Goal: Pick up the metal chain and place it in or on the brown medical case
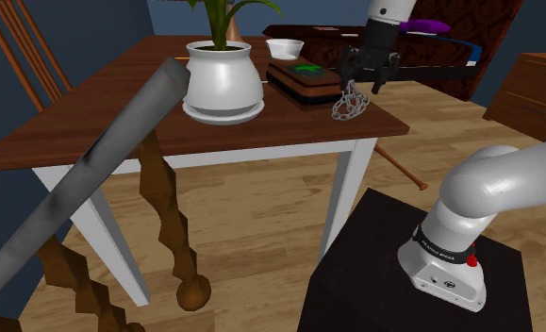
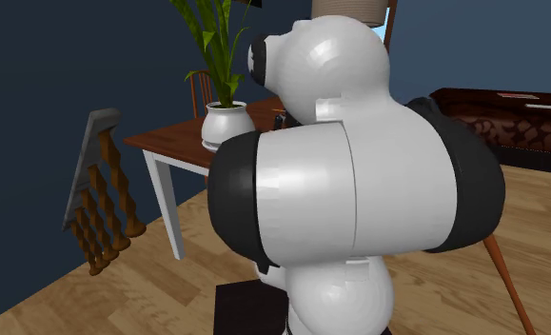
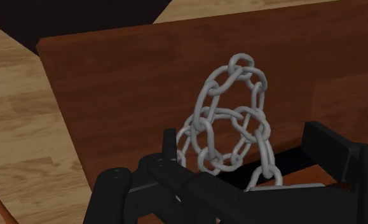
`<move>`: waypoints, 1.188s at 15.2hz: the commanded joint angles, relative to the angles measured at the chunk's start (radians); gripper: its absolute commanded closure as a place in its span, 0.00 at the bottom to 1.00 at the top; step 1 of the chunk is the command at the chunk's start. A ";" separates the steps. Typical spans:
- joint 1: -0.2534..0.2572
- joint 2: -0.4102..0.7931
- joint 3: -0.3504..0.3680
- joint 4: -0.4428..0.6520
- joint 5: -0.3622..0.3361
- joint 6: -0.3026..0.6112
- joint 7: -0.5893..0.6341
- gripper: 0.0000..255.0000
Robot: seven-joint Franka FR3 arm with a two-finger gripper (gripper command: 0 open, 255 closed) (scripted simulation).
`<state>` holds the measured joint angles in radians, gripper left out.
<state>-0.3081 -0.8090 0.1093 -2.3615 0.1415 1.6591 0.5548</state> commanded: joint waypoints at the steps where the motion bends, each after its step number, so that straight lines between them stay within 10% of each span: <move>1: -0.009 -0.005 0.007 -0.031 0.005 0.029 0.024 0.00; 13: -0.007 -0.010 0.015 -0.095 0.012 0.089 0.022 0.00; 14: -0.007 -0.010 0.015 -0.095 0.012 0.089 0.022 1.00; 18: -0.007 -0.010 0.015 -0.096 0.011 0.089 0.022 1.00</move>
<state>-0.3151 -0.8191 0.1239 -2.4566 0.1529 1.7479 0.5767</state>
